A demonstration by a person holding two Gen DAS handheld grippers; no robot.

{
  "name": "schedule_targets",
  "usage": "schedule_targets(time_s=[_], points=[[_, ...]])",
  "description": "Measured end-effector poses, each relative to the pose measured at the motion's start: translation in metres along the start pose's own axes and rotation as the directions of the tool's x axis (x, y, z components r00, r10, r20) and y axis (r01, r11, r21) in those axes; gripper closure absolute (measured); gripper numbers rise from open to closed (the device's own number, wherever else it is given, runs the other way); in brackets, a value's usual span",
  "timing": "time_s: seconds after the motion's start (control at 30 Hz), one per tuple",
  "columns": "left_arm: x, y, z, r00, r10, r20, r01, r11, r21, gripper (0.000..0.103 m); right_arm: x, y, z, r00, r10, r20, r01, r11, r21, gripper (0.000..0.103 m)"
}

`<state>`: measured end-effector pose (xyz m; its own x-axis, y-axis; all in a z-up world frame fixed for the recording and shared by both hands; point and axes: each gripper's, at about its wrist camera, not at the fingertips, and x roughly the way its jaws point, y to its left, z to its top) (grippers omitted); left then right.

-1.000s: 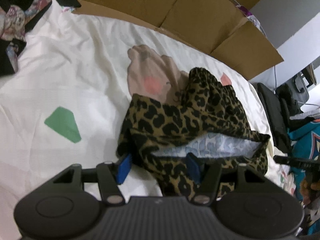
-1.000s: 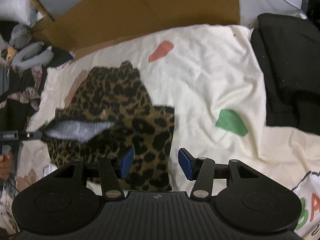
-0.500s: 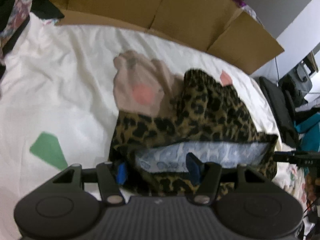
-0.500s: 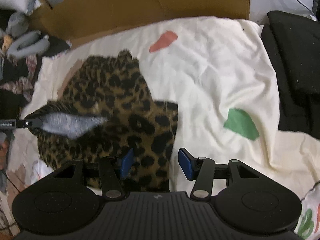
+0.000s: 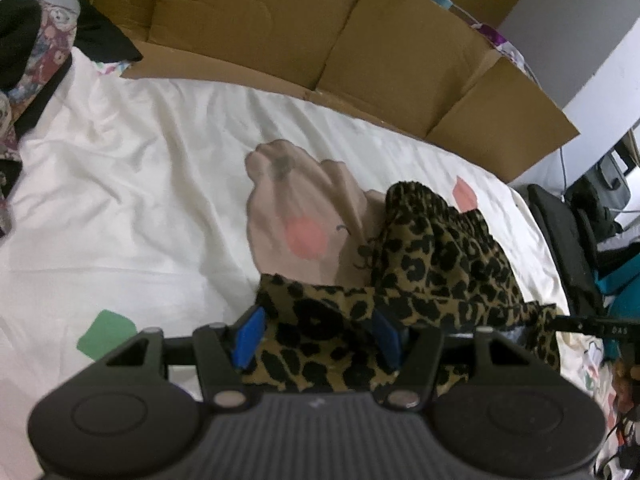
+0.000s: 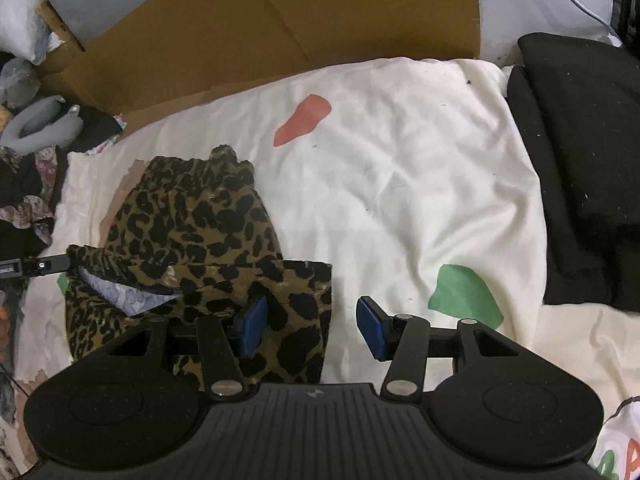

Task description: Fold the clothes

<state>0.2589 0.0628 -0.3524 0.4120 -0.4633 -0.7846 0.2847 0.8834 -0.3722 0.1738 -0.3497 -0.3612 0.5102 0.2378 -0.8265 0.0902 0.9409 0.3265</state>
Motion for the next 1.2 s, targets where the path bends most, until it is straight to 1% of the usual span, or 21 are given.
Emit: schedule_targets(time_s=[0.03, 0.07, 0.1, 0.13, 0.2, 0.23, 0.3, 0.33, 0.4, 0.53, 0.57, 0.63, 0.77, 0.9, 0.93, 0.97, 1.03, 1.1, 1.13, 1.17, 1.2], points=[[0.0, 0.001, -0.001, 1.0, -0.002, -0.001, 0.002, 1.0, 0.005, 0.042, 0.0, 0.001, -0.001, 1.0, 0.005, -0.006, -0.005, 1.0, -0.004, 0.048], [0.001, 0.001, -0.001, 1.0, -0.004, -0.002, 0.004, 1.0, 0.013, 0.042, 0.001, 0.003, -0.002, 1.0, 0.011, -0.005, -0.012, 1.0, -0.011, 0.052], [0.001, 0.001, -0.002, 1.0, -0.009, -0.001, 0.009, 1.0, 0.02, 0.043, 0.001, 0.004, -0.003, 1.0, 0.019, -0.002, -0.019, 1.0, -0.017, 0.061], [0.0, 0.002, -0.002, 1.0, -0.014, 0.002, 0.014, 1.0, 0.026, 0.045, 0.001, 0.006, -0.004, 1.0, 0.026, 0.001, -0.026, 0.999, -0.024, 0.064], [-0.002, 0.003, -0.002, 1.0, -0.025, 0.007, 0.025, 0.999, 0.035, 0.05, 0.001, 0.009, -0.004, 1.0, 0.029, 0.004, -0.029, 0.999, -0.043, 0.077], [-0.003, 0.004, -0.002, 0.999, -0.032, 0.012, 0.032, 0.999, 0.035, 0.051, 0.002, 0.011, -0.004, 1.0, 0.029, 0.005, -0.029, 0.998, -0.054, 0.079], [-0.009, 0.007, 0.0, 0.998, -0.048, 0.031, 0.048, 0.999, 0.026, 0.051, 0.002, 0.014, -0.003, 0.999, 0.032, 0.008, -0.031, 0.997, -0.072, 0.088], [-0.013, 0.008, 0.0, 0.998, -0.051, 0.043, 0.05, 0.999, 0.019, 0.051, 0.001, 0.014, -0.003, 0.999, 0.032, 0.011, -0.031, 0.997, -0.076, 0.09], [-0.019, 0.012, 0.001, 0.997, -0.047, 0.063, 0.046, 0.999, 0.008, 0.051, 0.0, 0.013, -0.003, 0.999, 0.029, 0.019, -0.028, 0.996, -0.08, 0.099], [-0.018, 0.02, -0.001, 0.999, -0.011, 0.051, 0.012, 1.0, -0.008, 0.053, -0.004, 0.007, -0.002, 0.999, 0.012, 0.039, -0.01, 0.999, -0.047, 0.1], [-0.015, 0.021, -0.002, 0.999, -0.001, 0.039, 0.001, 1.0, -0.001, 0.055, -0.004, 0.005, -0.001, 0.999, 0.007, 0.043, -0.006, 0.999, -0.032, 0.101], [-0.009, 0.02, -0.004, 1.0, 0.01, 0.019, -0.01, 1.0, 0.024, 0.055, -0.004, 0.001, 0.0, 0.999, 0.001, 0.053, -0.001, 1.0, -0.008, 0.101], [0.008, 0.019, -0.004, 1.0, 0.012, -0.001, -0.012, 0.999, 0.04, 0.055, -0.004, -0.002, 0.0, 0.998, -0.001, 0.068, 0.001, 1.0, 0.006, 0.101], [0.023, 0.02, -0.001, 1.0, 0.006, -0.017, -0.005, 0.999, 0.046, 0.056, 0.002, -0.006, 0.001, 0.999, 0.018, 0.045, -0.019, 0.999, 0.027, 0.1], [0.026, 0.02, -0.001, 1.0, 0.002, -0.018, -0.002, 0.999, 0.05, 0.058, 0.003, -0.008, 0.001, 0.999, 0.025, 0.034, -0.026, 0.999, 0.042, 0.099], [0.027, 0.02, -0.001, 1.0, -0.002, -0.018, 0.003, 0.999, 0.054, 0.066, 0.004, -0.009, 0.002, 0.999, 0.027, 0.026, -0.028, 0.998, 0.05, 0.098], [0.028, 0.018, -0.001, 1.0, 0.0, -0.012, 0.001, 0.998, 0.063, 0.075, 0.006, -0.009, 0.002, 0.999, 0.027, 0.017, -0.028, 0.998, 0.055, 0.096], [0.027, 0.016, 0.0, 1.0, 0.005, -0.005, -0.005, 0.997, 0.073, 0.077, 0.009, -0.008, 0.002, 1.0, 0.026, 0.013, -0.027, 0.999, 0.039, 0.096], [0.027, 0.015, 0.0, 1.0, 0.008, -0.001, -0.007, 0.997, 0.077, 0.081, 0.011, -0.007, 0.001, 1.0, 0.026, 0.01, -0.027, 0.999, 0.032, 0.096], [0.026, 0.014, 0.0, 1.0, 0.01, 0.003, -0.01, 0.997, 0.082, 0.088, 0.013, -0.006, 0.001, 1.0, 0.026, 0.007, -0.026, 0.999, 0.024, 0.096], [0.026, 0.013, 0.001, 1.0, 0.013, 0.007, -0.013, 0.996, 0.086, 0.089, 0.015, -0.006, 0.001, 1.0, 0.027, 0.005, -0.027, 1.0, 0.014, 0.097]])
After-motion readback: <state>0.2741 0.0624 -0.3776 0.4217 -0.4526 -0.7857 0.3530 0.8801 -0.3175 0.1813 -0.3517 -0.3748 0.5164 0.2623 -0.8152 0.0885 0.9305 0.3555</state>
